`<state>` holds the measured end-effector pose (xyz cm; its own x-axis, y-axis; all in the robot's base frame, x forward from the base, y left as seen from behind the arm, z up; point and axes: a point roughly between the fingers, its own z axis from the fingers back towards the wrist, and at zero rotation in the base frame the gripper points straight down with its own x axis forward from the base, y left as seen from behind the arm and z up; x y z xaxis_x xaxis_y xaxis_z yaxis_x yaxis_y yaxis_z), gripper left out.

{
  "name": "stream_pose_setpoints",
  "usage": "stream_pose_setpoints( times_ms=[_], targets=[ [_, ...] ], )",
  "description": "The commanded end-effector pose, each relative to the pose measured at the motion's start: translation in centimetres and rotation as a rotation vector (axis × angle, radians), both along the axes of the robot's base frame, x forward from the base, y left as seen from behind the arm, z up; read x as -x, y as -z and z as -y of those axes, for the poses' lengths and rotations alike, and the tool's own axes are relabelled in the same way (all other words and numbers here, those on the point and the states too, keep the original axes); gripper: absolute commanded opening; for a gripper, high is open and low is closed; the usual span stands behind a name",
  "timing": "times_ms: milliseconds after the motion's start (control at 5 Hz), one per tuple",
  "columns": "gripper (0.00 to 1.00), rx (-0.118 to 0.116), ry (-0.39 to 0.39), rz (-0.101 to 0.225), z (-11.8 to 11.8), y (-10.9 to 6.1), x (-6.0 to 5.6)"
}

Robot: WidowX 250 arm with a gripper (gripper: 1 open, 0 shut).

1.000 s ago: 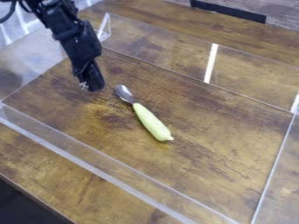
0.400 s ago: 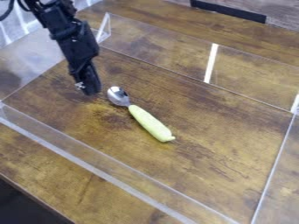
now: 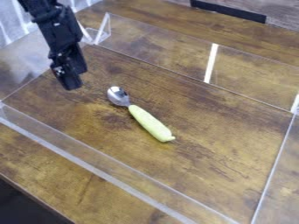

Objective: Move the green spoon to the right

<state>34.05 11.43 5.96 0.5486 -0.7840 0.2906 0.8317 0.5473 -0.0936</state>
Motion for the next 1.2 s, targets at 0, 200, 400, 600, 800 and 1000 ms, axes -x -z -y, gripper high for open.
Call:
stream_pose_setpoints(
  times_ms=[0,200,400,600,800,1000],
  targets=[
    [1.00,-0.044,-0.068,0.092,-2.0,-3.6,0.0],
    [1.00,-0.039,-0.130,0.082,-3.1,-3.3,0.1],
    [1.00,-0.030,-0.137,0.077,-3.1,-3.4,0.0],
    [1.00,-0.018,-0.133,0.075,-3.0,-3.2,-0.4],
    [0.00,-0.004,-0.118,0.073,-3.1,-3.0,-0.8],
    [1.00,0.015,-0.103,0.063,-3.1,-2.8,-1.0]
  ],
)
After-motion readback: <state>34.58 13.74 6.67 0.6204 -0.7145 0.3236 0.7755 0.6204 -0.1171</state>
